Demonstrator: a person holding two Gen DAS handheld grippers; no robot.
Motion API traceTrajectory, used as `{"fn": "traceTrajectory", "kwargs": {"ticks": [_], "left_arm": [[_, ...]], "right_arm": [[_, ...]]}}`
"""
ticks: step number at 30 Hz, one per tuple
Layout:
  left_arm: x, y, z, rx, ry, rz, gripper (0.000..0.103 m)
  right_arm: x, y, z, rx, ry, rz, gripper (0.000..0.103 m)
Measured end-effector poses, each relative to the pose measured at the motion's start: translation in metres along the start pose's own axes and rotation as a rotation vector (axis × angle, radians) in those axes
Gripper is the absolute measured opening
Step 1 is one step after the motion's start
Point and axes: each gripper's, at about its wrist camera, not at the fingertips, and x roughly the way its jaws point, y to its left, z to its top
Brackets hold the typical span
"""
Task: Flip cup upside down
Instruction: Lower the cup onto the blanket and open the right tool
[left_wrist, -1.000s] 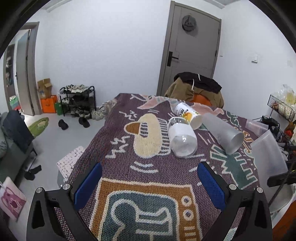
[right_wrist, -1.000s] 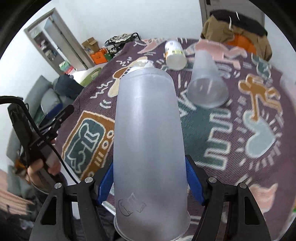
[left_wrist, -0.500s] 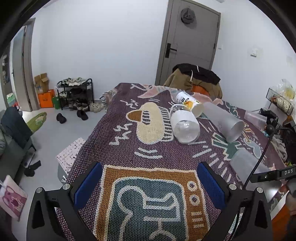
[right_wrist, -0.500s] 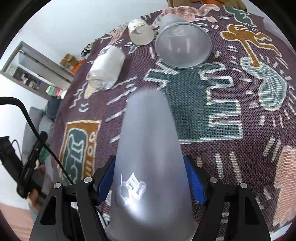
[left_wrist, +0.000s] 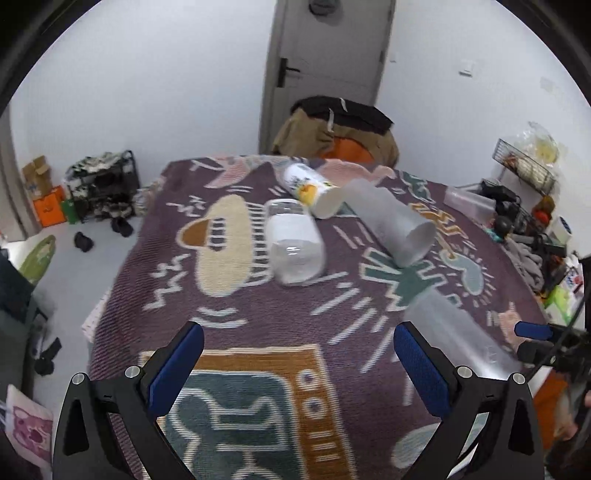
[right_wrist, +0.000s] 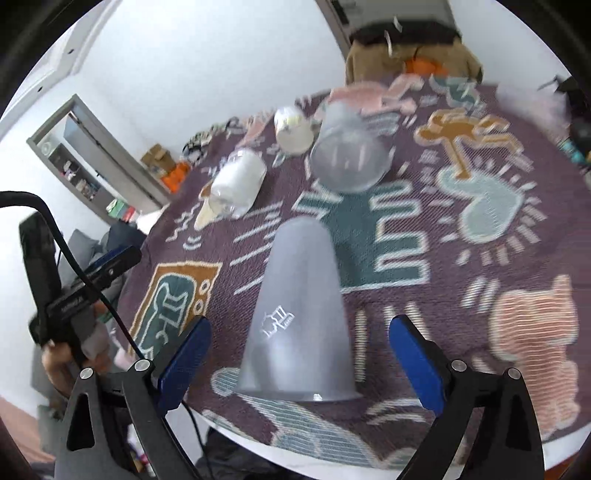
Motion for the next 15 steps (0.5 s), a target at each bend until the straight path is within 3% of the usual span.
{"fn": "traceTrajectory", "kwargs": {"ticks": [9, 15], "left_arm": [[0.012, -0.054, 0.028, 0.094, 0.110, -0.054, 0.103], [0.029, -0.086, 0.035, 0.135, 0.208, -0.091, 0.103]], "right_arm": [[-0.049, -0.027, -0.032, -0.008, -0.212, -0.156, 0.097], [-0.063, -0.037, -0.049, 0.006, -0.304, -0.233, 0.097]]}}
